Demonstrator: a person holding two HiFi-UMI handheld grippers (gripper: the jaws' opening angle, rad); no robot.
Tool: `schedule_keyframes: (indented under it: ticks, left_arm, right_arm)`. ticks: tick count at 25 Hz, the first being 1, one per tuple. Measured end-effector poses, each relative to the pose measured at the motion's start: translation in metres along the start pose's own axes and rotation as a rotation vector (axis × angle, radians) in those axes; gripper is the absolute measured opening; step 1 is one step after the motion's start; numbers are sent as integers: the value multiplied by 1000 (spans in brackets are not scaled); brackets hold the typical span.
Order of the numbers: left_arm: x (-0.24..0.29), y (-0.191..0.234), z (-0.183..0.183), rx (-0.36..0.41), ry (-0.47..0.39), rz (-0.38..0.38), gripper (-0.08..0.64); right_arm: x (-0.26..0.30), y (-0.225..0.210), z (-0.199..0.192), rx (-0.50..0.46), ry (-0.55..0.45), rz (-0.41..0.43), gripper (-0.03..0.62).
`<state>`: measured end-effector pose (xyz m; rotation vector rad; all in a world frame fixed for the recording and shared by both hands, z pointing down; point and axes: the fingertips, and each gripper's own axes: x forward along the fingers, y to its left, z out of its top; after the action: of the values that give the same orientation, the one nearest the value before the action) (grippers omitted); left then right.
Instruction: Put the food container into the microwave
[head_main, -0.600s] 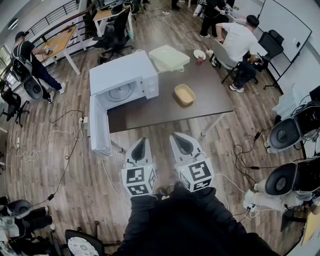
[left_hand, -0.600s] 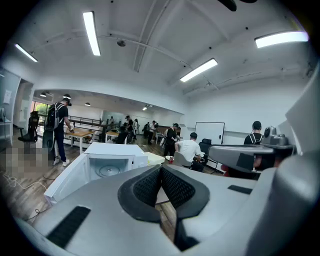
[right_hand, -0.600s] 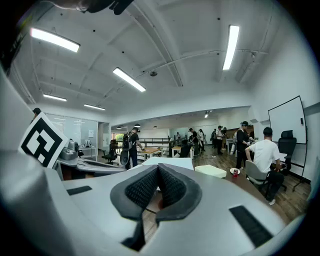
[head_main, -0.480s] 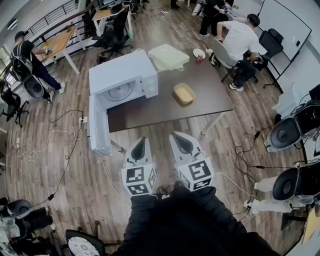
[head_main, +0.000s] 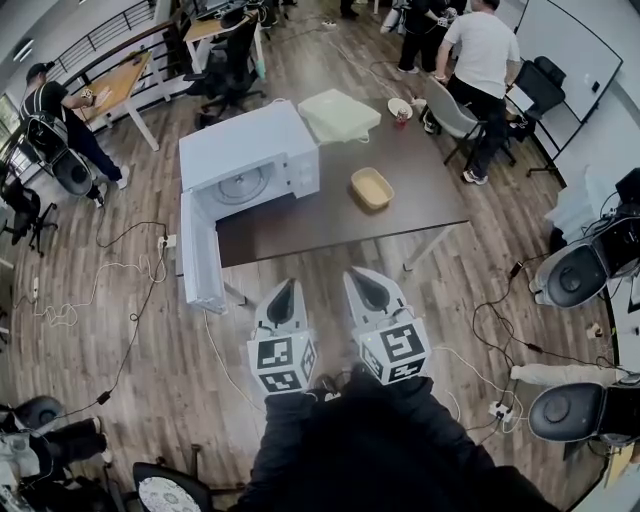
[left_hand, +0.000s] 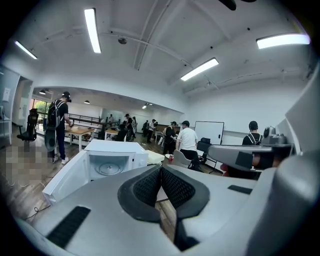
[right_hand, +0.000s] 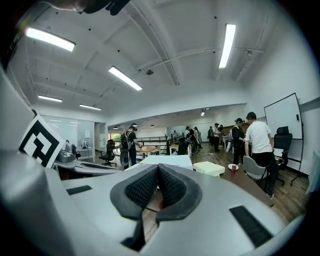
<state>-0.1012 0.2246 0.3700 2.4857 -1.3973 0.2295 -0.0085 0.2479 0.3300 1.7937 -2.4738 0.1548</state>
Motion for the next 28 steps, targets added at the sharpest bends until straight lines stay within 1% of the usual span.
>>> schedule_keyframes:
  ticks: [4,9,15,21,28]
  left_arm:
    - [-1,8,-9,-6,14,-5,34]
    - [1,19,-21,-9,38,-17,34]
    - [18,22,-27,-12,51,-43,34]
    - [65,25,-27,-10,70,-49,34]
    - [151,35,-17,2,88,-35,34]
  right_arm:
    - [5,5,-12,-2,37,-12,22]
    - [14,13,-23,-2,60,-19,23]
    - [27,11,-35,-13,90,-28,23]
    - [61,-24,-41,6,103,-34,23]
    - [128,-85,-49,27,124,-20,23]
